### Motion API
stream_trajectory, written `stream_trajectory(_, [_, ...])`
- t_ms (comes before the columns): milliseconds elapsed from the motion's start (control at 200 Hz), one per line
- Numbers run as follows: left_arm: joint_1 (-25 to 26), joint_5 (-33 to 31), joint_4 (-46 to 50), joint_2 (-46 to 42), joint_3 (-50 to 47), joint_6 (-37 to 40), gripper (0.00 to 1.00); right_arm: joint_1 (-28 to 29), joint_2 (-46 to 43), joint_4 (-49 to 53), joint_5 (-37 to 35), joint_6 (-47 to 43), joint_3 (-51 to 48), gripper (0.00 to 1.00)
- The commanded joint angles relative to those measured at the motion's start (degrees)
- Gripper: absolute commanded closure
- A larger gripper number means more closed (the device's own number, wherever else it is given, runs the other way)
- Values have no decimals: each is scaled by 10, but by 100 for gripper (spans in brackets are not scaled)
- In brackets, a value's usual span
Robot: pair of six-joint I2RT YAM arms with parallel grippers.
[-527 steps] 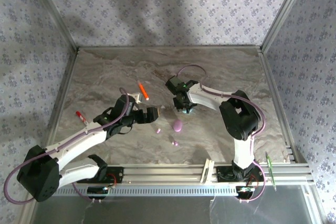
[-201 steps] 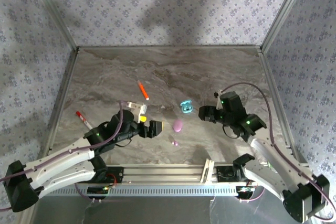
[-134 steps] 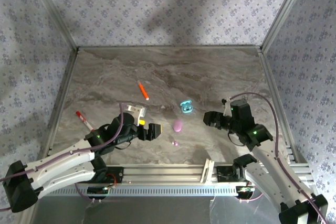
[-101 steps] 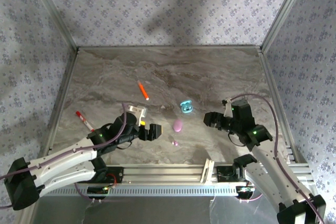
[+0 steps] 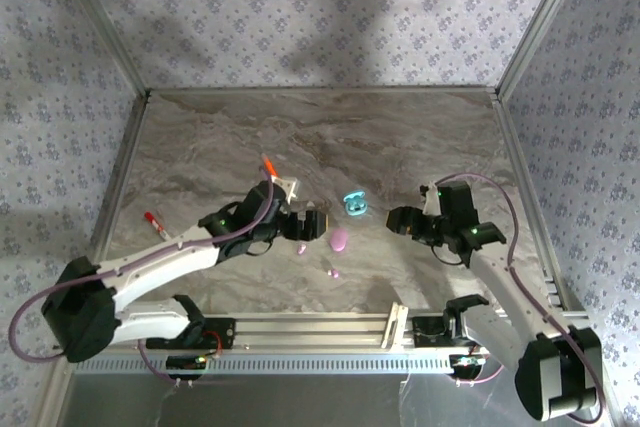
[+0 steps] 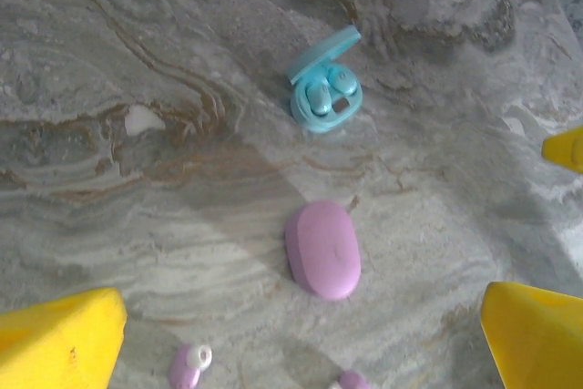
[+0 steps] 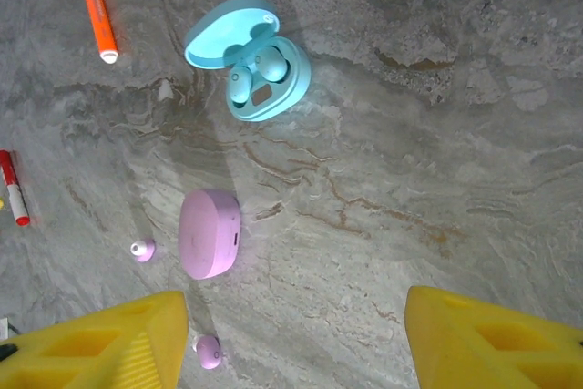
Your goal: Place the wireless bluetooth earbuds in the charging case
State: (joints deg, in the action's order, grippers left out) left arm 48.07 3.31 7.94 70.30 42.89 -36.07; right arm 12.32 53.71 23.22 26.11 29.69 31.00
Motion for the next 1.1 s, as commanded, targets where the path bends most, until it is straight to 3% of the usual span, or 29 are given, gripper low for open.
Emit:
stream_trajectory(0, [-21,49,0,41,55,24,0,-6,28,-37,23,-17,2,35])
stream_trajectory(305, [-92,159,-21,168,144,31,0,-8,117,-78,26,-33,11,39])
stream_trajectory(570, [-127,197,17,243,228,39,0,-7,181,-140,50,-17,6,44])
stream_trajectory(840, [-134,235,27,307,291,39,0,-6,238,-204,69,10,9,49])
stream_trajectory(1094, [-141,254,26,342,335,37,2,-7,279,-221,68,19,30,59])
